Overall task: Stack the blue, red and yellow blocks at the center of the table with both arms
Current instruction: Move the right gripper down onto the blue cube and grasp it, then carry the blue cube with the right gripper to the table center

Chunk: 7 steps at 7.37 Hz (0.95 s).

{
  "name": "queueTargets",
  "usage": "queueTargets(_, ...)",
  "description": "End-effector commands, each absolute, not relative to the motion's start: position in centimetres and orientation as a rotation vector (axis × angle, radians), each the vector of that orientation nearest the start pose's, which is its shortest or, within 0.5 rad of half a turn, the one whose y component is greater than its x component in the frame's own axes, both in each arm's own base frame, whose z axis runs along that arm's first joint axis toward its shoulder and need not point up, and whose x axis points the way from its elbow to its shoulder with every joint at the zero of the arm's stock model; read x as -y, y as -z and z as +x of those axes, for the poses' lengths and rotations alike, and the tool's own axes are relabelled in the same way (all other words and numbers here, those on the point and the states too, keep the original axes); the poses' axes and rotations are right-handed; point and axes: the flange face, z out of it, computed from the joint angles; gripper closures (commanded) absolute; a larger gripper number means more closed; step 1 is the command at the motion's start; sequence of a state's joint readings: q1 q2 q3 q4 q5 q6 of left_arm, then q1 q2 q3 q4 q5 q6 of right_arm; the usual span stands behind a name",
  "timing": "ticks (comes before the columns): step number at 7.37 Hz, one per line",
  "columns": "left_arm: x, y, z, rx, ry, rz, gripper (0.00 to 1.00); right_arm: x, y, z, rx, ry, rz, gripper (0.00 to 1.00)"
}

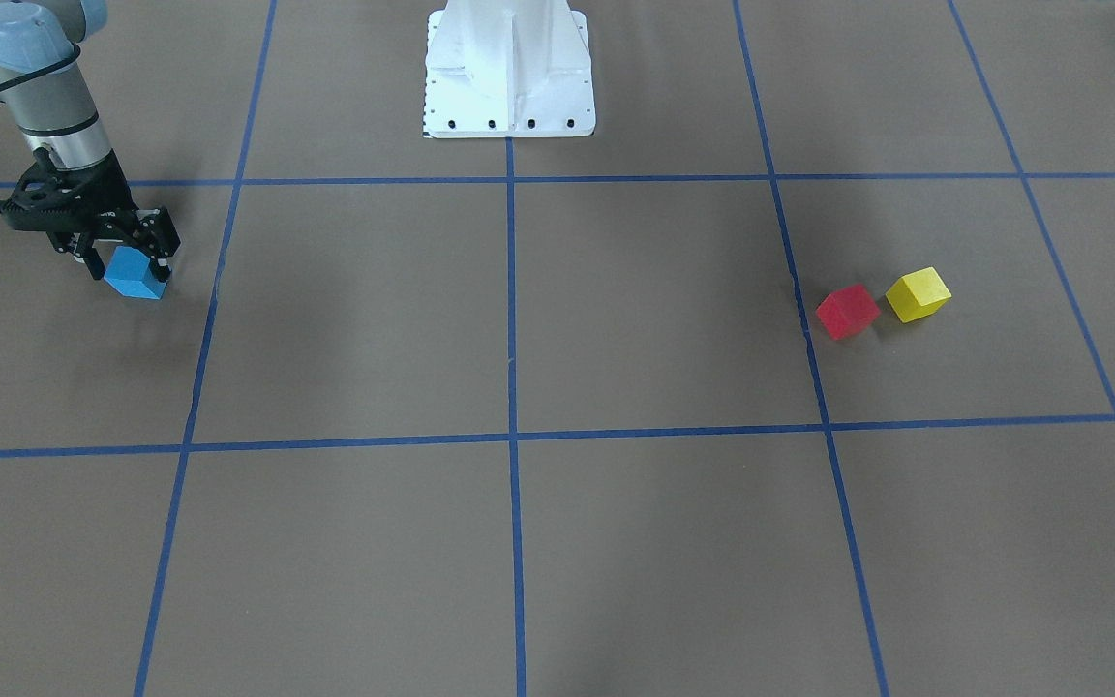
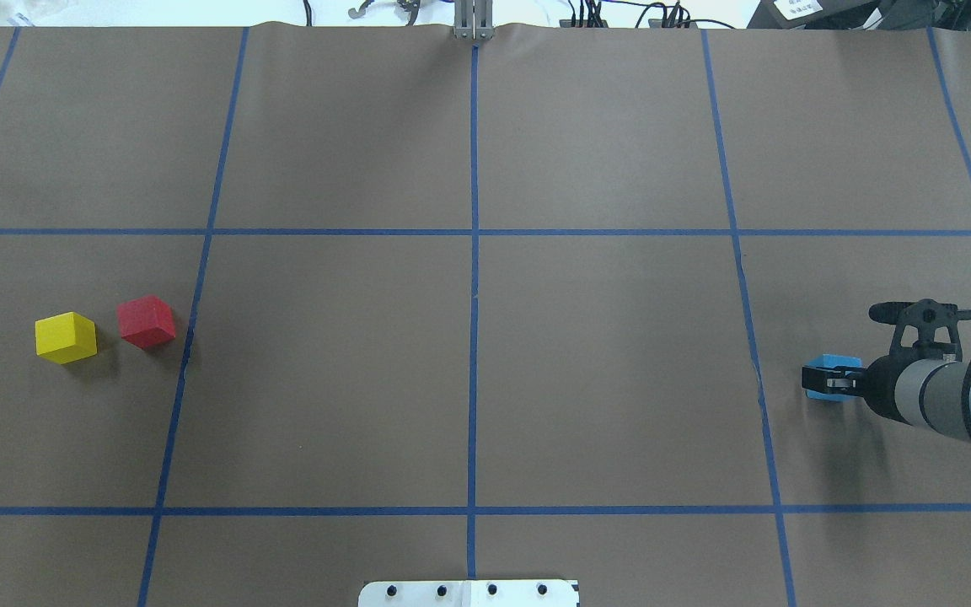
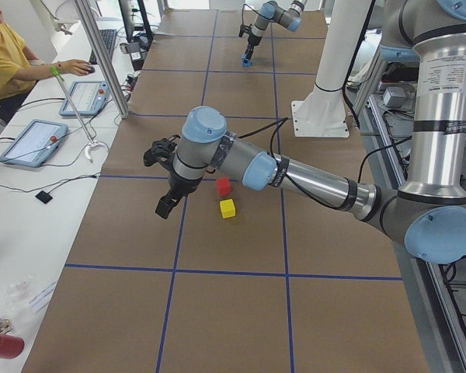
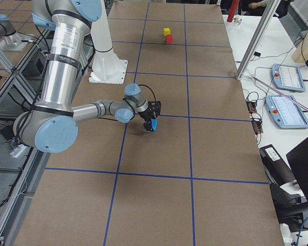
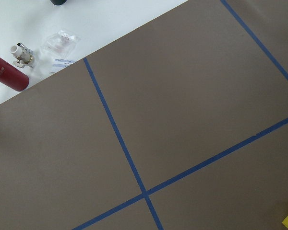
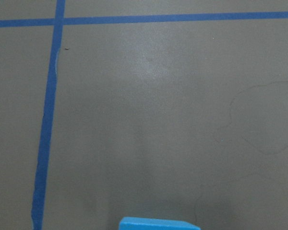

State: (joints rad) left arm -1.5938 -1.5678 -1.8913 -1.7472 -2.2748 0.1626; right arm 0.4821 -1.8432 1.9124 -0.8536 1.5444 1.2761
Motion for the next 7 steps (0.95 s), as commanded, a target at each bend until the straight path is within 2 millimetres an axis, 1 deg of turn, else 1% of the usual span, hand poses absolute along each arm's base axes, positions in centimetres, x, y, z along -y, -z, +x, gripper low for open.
queueTargets(1, 49.3, -48.5, -8.0, -0.644, -0.305, 0.537, 0.00, 31.1, -53.5, -31.0, 0.740, -0.164, 0.320, 1.00)
queueTargets(2, 49.3, -48.5, -8.0, -0.644, -0.305, 0.537, 0.00, 31.1, -51.4, -31.2, 0.778, -0.154, 0.317, 1.00)
queueTargets(3, 49.3, -48.5, -8.0, -0.644, -0.305, 0.537, 0.00, 32.1, -49.0, -33.4, 0.833, -0.143, 0.326, 1.00)
queueTargets(4, 49.3, -48.5, -8.0, -0.646, -0.306, 0.537, 0.00, 34.5, -45.6, -37.4, 0.861, -0.108, 0.366, 1.00)
queueTargets(5, 49.3, -48.6, -8.0, -0.646, -0.304, 0.534, 0.00, 37.8, -39.7, -43.2, 0.872, -0.084, 0.396, 1.00)
queueTargets(6, 49.4, -48.6, -8.0, -0.646, -0.304, 0.534, 0.00, 40.0, -34.6, -47.7, 0.852, -0.084, 0.392, 1.00)
queueTargets(7, 49.3, -48.7, -8.0, -0.647, -0.303, 0.532, 0.00, 41.8, -30.0, -51.4, 0.855, -0.083, 0.396, 1.00)
